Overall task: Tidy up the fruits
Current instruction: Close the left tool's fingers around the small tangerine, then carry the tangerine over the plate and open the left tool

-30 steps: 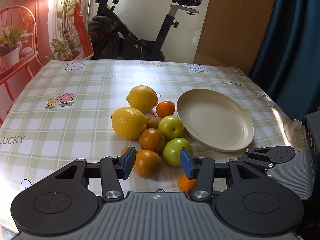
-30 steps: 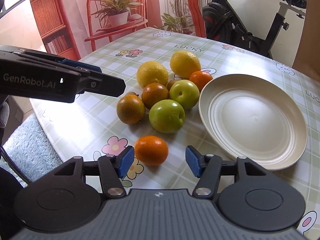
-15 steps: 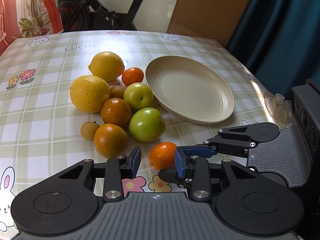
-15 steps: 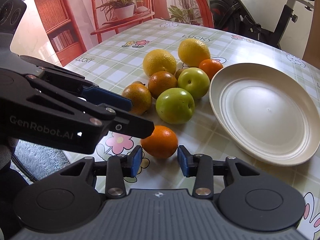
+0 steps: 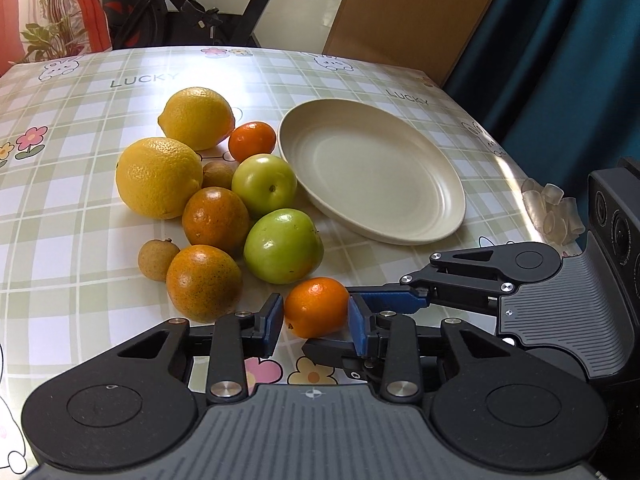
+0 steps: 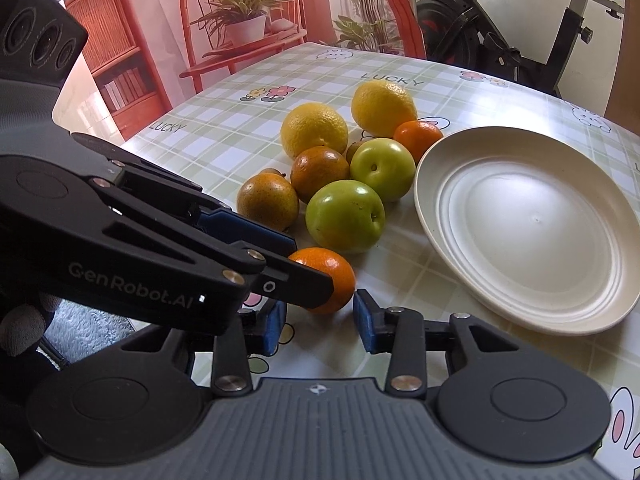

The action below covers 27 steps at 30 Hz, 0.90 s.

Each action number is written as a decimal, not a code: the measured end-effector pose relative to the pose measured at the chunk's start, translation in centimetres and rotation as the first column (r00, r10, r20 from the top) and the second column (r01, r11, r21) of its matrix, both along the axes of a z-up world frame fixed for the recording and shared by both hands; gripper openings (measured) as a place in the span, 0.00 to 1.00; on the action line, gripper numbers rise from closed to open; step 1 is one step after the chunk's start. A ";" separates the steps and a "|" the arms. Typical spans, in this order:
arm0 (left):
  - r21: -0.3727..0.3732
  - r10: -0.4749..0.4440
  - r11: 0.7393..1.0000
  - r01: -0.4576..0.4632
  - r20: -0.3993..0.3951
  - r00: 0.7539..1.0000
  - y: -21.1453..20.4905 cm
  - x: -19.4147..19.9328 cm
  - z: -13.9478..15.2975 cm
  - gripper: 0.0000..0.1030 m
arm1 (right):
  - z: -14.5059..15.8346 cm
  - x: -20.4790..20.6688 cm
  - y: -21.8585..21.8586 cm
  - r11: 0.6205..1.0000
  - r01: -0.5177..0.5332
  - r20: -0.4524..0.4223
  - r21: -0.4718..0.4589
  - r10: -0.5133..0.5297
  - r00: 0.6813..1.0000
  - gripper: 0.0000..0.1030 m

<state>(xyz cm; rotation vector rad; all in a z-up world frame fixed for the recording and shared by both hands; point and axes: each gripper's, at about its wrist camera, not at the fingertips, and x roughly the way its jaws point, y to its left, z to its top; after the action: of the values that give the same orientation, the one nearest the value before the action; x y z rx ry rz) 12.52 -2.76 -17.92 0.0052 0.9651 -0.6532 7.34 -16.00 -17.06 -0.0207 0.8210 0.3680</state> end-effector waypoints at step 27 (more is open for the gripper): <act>0.042 -0.064 0.997 0.059 0.149 0.987 -6.7 3.9 5.2 0.36 | 3.9 1.3 -4.3 0.986 0.168 0.139 0.019 -0.169 0.976 0.39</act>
<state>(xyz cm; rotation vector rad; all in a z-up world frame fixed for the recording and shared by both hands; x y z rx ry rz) 16.43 -9.43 -12.73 0.1164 0.8339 -0.6817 8.69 -20.32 -13.14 0.0295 0.6762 0.2069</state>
